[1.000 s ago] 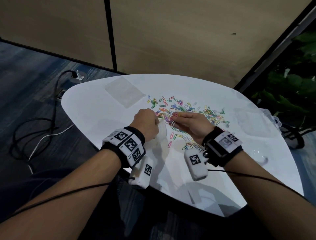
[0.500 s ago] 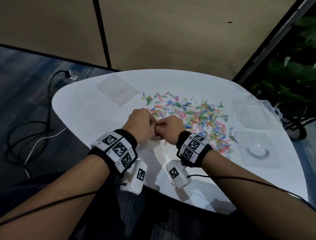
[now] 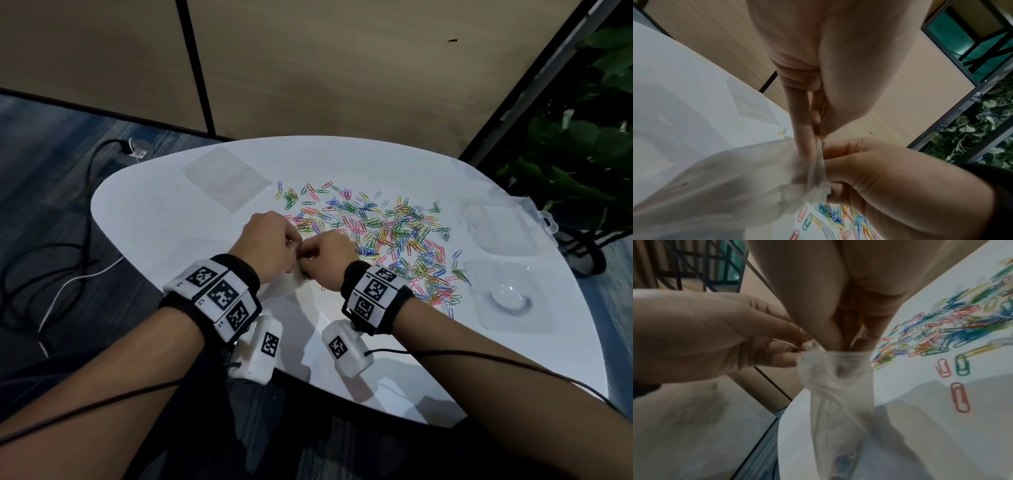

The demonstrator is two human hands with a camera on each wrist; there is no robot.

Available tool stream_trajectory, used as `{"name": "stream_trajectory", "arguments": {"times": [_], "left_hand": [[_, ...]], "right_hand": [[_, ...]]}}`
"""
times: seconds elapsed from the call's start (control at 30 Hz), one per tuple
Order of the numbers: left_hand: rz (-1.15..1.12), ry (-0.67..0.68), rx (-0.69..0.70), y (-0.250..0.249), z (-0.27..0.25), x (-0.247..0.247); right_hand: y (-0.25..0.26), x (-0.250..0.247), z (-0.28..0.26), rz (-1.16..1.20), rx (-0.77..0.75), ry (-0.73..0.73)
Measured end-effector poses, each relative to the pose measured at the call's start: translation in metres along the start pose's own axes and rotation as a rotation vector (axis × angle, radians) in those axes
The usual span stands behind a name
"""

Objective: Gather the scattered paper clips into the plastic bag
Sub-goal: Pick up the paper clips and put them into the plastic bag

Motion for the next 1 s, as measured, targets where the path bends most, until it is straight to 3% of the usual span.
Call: {"name": "stream_trajectory", "arguments": {"times": [0.1, 0.17, 0.23, 0.33, 0.4, 0.47, 0.53, 0.63, 0.7, 0.9, 1.0], "left_hand": [[-0.014, -0.006, -0.02, 0.002, 0.0, -0.002], [-0.006, 0.008, -0.018, 0.003, -0.001, -0.002], [-0.004, 0.003, -0.023, 0.004, -0.001, -0.003], [-0.005, -0.025, -0.036, 0.005, 0.0, -0.009], [-0.005, -0.036, -0.044, 0.008, 0.001, -0.013], [0.0, -0.039, -0.056, 0.01, 0.002, -0.015], [0.011, -0.038, -0.071, 0.012, 0.001, -0.016], [0.036, -0.036, -0.072, 0.013, 0.0, -0.016], [0.052, -0.033, -0.071, 0.013, 0.001, -0.018], [0.063, -0.011, -0.084, 0.012, 0.0, -0.014], [0.072, -0.007, -0.084, 0.011, 0.001, -0.01]], "right_hand": [[0.003, -0.002, -0.003, 0.001, -0.058, -0.019], [0.009, 0.002, -0.004, -0.119, -0.128, 0.08], [0.01, -0.001, -0.004, -0.088, -0.159, 0.144], [-0.003, -0.025, 0.0, 0.234, -0.089, 0.031], [-0.018, -0.043, 0.005, 0.277, -0.047, -0.065], [-0.036, -0.047, 0.013, -0.014, -0.035, -0.053], [-0.053, -0.03, 0.015, -0.382, -0.054, 0.066], [-0.075, 0.024, 0.007, -0.594, -0.163, 0.285], [-0.088, 0.052, -0.003, -0.751, -0.256, 0.354], [-0.117, 0.046, -0.043, -1.023, -0.378, 0.267], [-0.143, 0.02, -0.041, -1.04, -0.283, 0.136]]}}
Point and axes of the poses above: each hand's wrist, its own z-axis towards the middle knuckle, its own x-axis out of the palm, y = z × x, the point moved 7 cm from there along z, towards the middle knuckle, and after that the axes turned 2 degrees about -z, right-handed, at the moved point
